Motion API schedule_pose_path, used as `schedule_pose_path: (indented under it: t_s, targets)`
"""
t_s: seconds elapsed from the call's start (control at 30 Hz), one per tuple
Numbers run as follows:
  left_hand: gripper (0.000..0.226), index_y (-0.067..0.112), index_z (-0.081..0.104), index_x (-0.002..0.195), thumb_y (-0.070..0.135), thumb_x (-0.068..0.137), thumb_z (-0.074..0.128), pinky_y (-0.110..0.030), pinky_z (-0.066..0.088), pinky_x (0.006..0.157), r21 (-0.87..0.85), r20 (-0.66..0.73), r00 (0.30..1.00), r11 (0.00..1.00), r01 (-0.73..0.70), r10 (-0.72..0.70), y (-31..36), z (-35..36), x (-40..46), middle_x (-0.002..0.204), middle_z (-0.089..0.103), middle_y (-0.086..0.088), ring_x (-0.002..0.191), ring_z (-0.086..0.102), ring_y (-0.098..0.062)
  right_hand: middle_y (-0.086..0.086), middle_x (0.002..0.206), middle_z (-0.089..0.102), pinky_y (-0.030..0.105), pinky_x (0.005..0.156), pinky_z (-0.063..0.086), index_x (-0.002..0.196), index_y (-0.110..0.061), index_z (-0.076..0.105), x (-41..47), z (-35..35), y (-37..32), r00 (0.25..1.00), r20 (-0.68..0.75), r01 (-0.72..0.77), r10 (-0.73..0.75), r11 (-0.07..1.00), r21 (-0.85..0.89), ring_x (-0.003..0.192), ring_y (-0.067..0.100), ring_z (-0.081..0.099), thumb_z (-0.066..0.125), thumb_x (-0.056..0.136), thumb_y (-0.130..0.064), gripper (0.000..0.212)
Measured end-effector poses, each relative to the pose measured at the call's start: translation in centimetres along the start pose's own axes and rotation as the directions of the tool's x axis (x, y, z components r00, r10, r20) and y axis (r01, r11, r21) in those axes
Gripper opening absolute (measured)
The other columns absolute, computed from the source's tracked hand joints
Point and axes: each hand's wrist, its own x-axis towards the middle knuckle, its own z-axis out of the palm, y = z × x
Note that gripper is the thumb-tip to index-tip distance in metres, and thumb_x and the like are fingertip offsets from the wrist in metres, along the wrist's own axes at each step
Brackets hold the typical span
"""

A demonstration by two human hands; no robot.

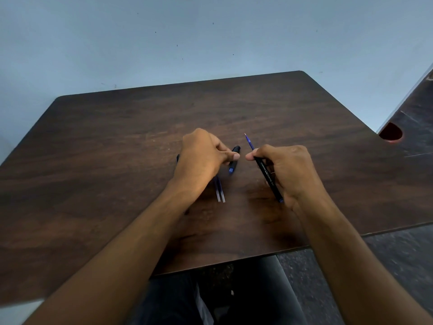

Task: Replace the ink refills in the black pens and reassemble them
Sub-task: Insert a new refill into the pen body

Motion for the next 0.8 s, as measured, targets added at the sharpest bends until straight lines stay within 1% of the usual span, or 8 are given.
schedule_pose_path:
  t_s: [0.1, 0.27, 0.33, 0.43, 0.5, 0.6, 0.7, 0.8]
  targets:
    - [0.012, 0.031, 0.078, 0.068, 0.037, 0.074, 0.086, -0.016, 0.046, 0.052, -0.096, -0.052, 0.998, 0.994, -0.049, 0.045, -0.9, -0.9, -1.1, 0.060, 0.072, 0.013, 0.065, 0.069, -0.002, 0.012, 0.066, 0.048, 0.038, 0.057, 0.034, 0.082, 0.002, 0.079, 0.1, 0.6, 0.3, 0.999, 0.036, 0.000, -0.002, 0.999, 0.049, 0.059, 0.023, 0.040, 0.077, 0.068, -0.026, 0.031]
    - [0.008, 0.028, 0.080, 0.071, 0.032, 0.075, 0.086, -0.017, 0.043, 0.067, -0.208, -0.037, 0.999, 0.978, -0.021, 0.013, -2.4, -2.1, -1.8, 0.066, 0.074, 0.016, 0.068, 0.065, 0.010, 0.003, 0.056, 0.063, 0.034, 0.054, 0.041, 0.077, -0.008, 0.083, 0.1, 1.6, 0.6, 0.993, 0.121, -0.013, 0.001, 0.995, 0.095, 0.050, 0.013, 0.048, 0.075, 0.077, -0.020, 0.014]
    - [0.010, 0.025, 0.080, 0.071, 0.030, 0.077, 0.085, -0.018, 0.040, 0.065, -0.295, 0.022, 1.000, 0.955, 0.003, 0.004, -2.8, -2.5, -2.1, 0.067, 0.075, 0.015, 0.057, 0.058, 0.012, 0.014, 0.072, 0.075, 0.038, 0.062, 0.047, 0.080, -0.008, 0.083, 0.0, 2.1, 0.6, 0.989, 0.145, -0.018, 0.003, 0.994, 0.104, 0.056, 0.013, 0.058, 0.074, 0.079, -0.019, 0.015]
    - [0.012, 0.020, 0.081, 0.080, 0.032, 0.080, 0.083, -0.017, 0.041, 0.058, -0.416, 0.154, 0.988, 0.907, 0.063, 0.002, -3.0, -2.9, -3.1, 0.076, 0.079, 0.005, 0.055, 0.055, 0.001, 0.032, 0.097, 0.073, 0.043, 0.070, 0.050, 0.083, -0.007, 0.083, 0.1, 2.7, 0.8, 0.987, 0.158, -0.020, -0.004, 0.989, 0.149, 0.073, 0.025, 0.064, 0.071, 0.084, -0.016, 0.015]
    - [0.013, 0.020, 0.080, 0.083, 0.033, 0.080, 0.082, -0.013, 0.041, 0.052, -0.464, 0.191, 0.982, 0.882, 0.087, 0.004, -3.0, -2.8, -3.7, 0.077, 0.079, 0.004, 0.056, 0.056, -0.003, 0.033, 0.093, 0.073, 0.040, 0.069, 0.053, 0.086, -0.005, 0.083, 0.3, 2.9, 1.0, 0.985, 0.170, -0.003, -0.028, 0.984, 0.177, 0.075, 0.030, 0.068, 0.069, 0.088, -0.014, 0.016]
    - [0.015, 0.019, 0.079, 0.085, 0.032, 0.079, 0.083, -0.014, 0.041, 0.049, -0.494, 0.180, 0.984, 0.864, 0.096, -0.007, -2.9, -2.6, -4.3, 0.077, 0.079, 0.002, 0.057, 0.056, -0.006, 0.021, 0.084, 0.078, 0.038, 0.067, 0.059, 0.089, -0.002, 0.081, 0.4, 3.3, 1.2, 0.977, 0.206, 0.012, -0.057, 0.977, 0.215, 0.072, 0.030, 0.076, 0.068, 0.091, -0.011, 0.016]
    - [0.022, 0.014, 0.078, 0.088, 0.029, 0.075, 0.086, -0.013, 0.041, 0.047, -0.539, 0.132, 0.991, 0.837, 0.097, -0.030, -2.9, -2.2, -4.5, 0.075, 0.078, -0.001, 0.055, 0.056, -0.007, 0.021, 0.084, 0.078, 0.050, 0.075, 0.064, 0.087, 0.000, 0.080, 0.3, 3.8, 1.1, 0.974, 0.220, 0.003, -0.057, 0.972, 0.237, 0.072, 0.032, 0.076, 0.070, 0.091, -0.008, 0.014]
    - [0.026, 0.012, 0.077, 0.088, 0.026, 0.071, 0.091, -0.011, 0.040, 0.045, -0.544, 0.085, 0.995, 0.835, 0.083, -0.043, -2.8, -2.0, -4.6, 0.068, 0.076, 0.003, 0.048, 0.057, 0.000, 0.024, 0.085, 0.078, 0.058, 0.078, 0.063, 0.084, 0.001, 0.081, 0.0, 4.1, 1.0, 0.972, 0.226, 0.005, -0.062, 0.970, 0.245, 0.076, 0.038, 0.075, 0.072, 0.090, -0.008, 0.014]
